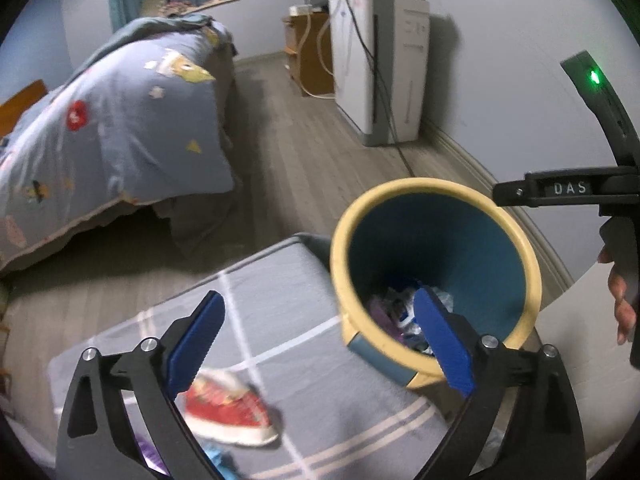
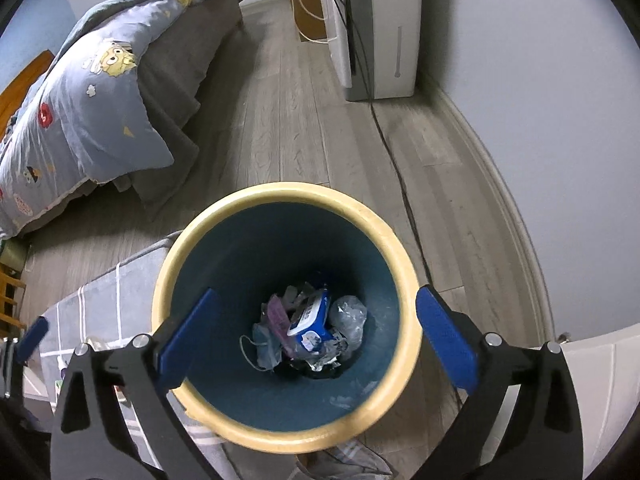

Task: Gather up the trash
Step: 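Move both tools back over the cushion toward the remaining trash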

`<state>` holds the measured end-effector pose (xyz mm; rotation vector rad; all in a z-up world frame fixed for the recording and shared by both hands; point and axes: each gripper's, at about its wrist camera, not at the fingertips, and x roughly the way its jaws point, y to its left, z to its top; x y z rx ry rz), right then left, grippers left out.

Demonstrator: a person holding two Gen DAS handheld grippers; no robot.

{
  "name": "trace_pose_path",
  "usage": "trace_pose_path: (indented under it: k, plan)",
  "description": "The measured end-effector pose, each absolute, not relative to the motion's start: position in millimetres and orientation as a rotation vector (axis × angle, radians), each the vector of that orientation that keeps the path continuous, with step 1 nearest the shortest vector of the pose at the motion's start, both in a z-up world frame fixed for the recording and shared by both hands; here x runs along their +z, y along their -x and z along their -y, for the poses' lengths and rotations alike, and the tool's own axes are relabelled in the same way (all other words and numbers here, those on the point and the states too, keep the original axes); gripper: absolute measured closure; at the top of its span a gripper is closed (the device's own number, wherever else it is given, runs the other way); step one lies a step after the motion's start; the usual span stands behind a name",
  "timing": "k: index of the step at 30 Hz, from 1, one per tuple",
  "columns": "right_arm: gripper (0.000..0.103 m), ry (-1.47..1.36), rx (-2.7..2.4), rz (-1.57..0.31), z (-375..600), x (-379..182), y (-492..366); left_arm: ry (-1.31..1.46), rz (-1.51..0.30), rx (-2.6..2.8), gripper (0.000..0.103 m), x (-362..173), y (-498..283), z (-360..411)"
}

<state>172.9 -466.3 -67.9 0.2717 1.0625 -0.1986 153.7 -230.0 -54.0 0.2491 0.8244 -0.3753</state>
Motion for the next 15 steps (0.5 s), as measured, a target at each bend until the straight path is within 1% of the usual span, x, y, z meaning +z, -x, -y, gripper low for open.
trace_pose_path:
  k: [5, 9, 15]
  plan:
    - [0.006, -0.193, -0.201, -1.077, 444, -46, -154, -0.223, -0.798, -0.319, 0.007, -17, -126, 184]
    - [0.006, -0.205, -0.166, -1.046, 419, -23, -135, -0.203, -0.767, -0.279, 0.006, 10, -101, 138]
    - [0.006, -0.121, -0.058, -1.024, 349, -3, -116, -0.18, -0.759, -0.178, 0.005, 36, -62, 66]
